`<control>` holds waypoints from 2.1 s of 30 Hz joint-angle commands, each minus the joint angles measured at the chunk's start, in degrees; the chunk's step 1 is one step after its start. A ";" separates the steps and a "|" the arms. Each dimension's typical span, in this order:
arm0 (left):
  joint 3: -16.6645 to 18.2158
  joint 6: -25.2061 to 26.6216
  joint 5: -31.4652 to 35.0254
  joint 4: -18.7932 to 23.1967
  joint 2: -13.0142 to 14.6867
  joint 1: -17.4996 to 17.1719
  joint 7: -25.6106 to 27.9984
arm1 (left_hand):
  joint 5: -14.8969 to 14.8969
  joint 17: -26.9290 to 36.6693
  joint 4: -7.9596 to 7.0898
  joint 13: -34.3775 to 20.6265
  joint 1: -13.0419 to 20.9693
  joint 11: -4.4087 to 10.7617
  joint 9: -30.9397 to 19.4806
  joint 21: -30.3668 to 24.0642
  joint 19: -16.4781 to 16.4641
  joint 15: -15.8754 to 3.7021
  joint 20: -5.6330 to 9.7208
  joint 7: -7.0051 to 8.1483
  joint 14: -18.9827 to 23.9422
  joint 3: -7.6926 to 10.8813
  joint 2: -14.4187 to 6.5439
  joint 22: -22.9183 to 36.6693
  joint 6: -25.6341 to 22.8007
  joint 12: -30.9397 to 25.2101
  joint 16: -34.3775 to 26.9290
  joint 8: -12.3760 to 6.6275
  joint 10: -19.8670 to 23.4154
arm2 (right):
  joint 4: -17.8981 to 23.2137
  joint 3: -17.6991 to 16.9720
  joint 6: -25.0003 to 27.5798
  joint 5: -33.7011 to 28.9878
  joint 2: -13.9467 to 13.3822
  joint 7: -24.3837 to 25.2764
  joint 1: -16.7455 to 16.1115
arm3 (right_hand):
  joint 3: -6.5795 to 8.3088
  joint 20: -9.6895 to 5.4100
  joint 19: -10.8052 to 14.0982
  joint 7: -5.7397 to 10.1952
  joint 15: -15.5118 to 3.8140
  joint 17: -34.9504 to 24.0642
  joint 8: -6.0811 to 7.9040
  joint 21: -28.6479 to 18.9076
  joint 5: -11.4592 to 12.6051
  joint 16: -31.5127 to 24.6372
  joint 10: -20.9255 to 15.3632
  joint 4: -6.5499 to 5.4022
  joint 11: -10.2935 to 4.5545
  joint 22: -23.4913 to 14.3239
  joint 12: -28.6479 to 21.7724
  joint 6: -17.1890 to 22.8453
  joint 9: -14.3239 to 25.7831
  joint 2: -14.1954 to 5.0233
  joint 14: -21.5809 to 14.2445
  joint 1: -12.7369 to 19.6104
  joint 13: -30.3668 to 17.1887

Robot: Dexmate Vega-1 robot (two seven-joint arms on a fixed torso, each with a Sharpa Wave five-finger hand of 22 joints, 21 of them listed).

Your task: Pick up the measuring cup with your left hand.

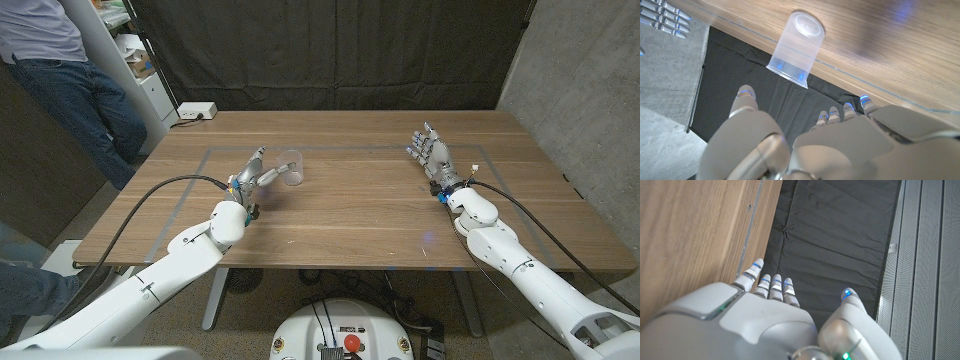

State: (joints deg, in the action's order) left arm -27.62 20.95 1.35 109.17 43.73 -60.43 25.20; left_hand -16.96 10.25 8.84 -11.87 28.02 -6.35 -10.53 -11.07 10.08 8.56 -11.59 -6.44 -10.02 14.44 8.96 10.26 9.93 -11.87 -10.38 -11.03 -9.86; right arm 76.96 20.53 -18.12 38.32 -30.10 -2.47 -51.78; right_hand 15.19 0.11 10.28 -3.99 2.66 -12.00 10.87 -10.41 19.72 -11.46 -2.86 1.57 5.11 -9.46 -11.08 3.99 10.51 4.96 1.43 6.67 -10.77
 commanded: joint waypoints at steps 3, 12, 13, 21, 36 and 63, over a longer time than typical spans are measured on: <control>-1.58 1.11 0.39 -1.33 -0.92 0.84 0.31 | -0.51 0.29 0.02 -0.31 0.72 -0.41 -0.24 -0.06 2.85 0.41 -0.49 -0.99 -4.20 -0.13 -0.03 0.21 3.75 -0.25 -0.27 -0.23 -4.99 | -1.21 0.16 -0.02 0.05 0.29 -0.67 0.93 | -0.38 0.14 0.14 0.38 0.01 0.06 0.44 -0.51 0.28 -0.36 -0.39 0.12 -0.06 -0.31 -0.41 0.34 0.27 -0.09 -0.27 0.41 -0.30; -2.35 2.39 0.63 -2.10 -1.26 1.69 0.22 | -0.67 0.30 -0.07 -0.32 0.97 -0.47 -0.24 -0.07 2.94 0.52 -0.51 -0.99 -4.24 -0.20 -0.22 0.23 3.79 -0.30 -0.30 -0.22 -5.03 | -1.85 0.32 0.27 0.07 0.40 -0.94 1.40 | -0.45 0.16 0.12 0.43 -0.06 0.06 0.43 -0.50 0.39 -0.38 -0.51 0.14 -0.04 -0.31 -0.45 0.33 0.27 -0.10 -0.33 0.41 -0.30; -2.51 2.33 0.78 -2.27 -1.38 1.85 0.34 | -0.71 0.30 -0.09 -0.32 1.02 -0.41 -0.24 -0.07 2.95 0.53 -0.51 -0.99 -4.25 -0.23 -0.26 0.23 3.77 -0.33 -0.30 -0.23 -4.99 | -1.92 0.32 0.27 0.07 0.41 -0.97 1.45 | -0.46 0.16 0.13 0.40 -0.02 0.06 0.41 -0.51 0.40 -0.39 -0.49 0.14 -0.04 -0.31 -0.44 0.30 0.27 -0.10 -0.37 0.41 -0.30; -5.14 5.98 4.02 -2.39 -1.52 4.37 -0.06 | -0.86 0.30 -0.18 -0.33 1.25 -0.32 -0.24 -0.13 2.90 0.52 -0.49 -0.95 -4.09 -0.30 -0.44 0.25 3.66 -0.41 -0.40 -0.27 -4.93 | -2.70 0.25 0.09 0.27 0.62 -1.38 1.93 | -0.50 0.18 0.12 0.49 -0.01 0.06 0.41 -0.50 0.47 -0.38 -0.51 0.15 -0.02 -0.31 -0.44 0.30 0.27 -0.12 -0.36 0.41 -0.30; -5.77 4.69 3.73 -4.09 -1.93 5.22 -0.92 | -1.13 0.30 -0.30 -0.33 1.65 -0.22 -0.24 -0.20 2.86 0.42 -0.48 -0.79 -3.91 -0.37 -0.75 0.26 3.31 -0.56 -0.50 -0.39 -4.76 | -4.00 0.36 -0.09 0.40 1.08 -1.67 2.26 | -0.61 0.19 0.09 0.53 -0.02 0.06 0.43 -0.49 0.61 -0.38 -0.58 0.18 0.01 -0.31 -0.45 0.38 0.28 -0.14 -0.39 0.41 -0.31; -7.00 1.99 4.63 -7.83 -2.67 8.13 -2.18 | -1.64 0.30 -0.48 -0.35 2.53 0.52 -0.24 -0.44 2.35 -0.05 -0.42 -0.18 -3.30 -0.46 -1.35 0.27 2.31 -1.16 -0.72 -0.70 -3.48 | -4.11 0.52 -0.27 0.15 1.65 -0.69 1.81 | -0.84 0.28 0.04 0.58 0.01 0.05 0.44 -0.49 0.91 -0.39 -0.63 0.22 -0.04 -0.31 -0.43 0.45 0.28 -0.20 -0.46 0.38 -0.32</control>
State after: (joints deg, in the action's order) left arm -34.11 24.08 5.35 102.79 41.41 -53.47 23.38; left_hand -18.25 10.25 8.37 -12.13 29.75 -6.34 -10.52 -11.06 10.07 8.56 -11.57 -6.44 -10.02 13.98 7.67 10.25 9.93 -12.76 -10.84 -11.48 -9.86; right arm 72.99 21.08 -18.13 38.60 -28.66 -3.55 -49.80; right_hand 14.47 0.11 10.28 -3.68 2.65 -12.00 10.87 -10.41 20.37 -11.47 -3.17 1.81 4.81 -9.46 -11.08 4.31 10.51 4.95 1.43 6.67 -10.77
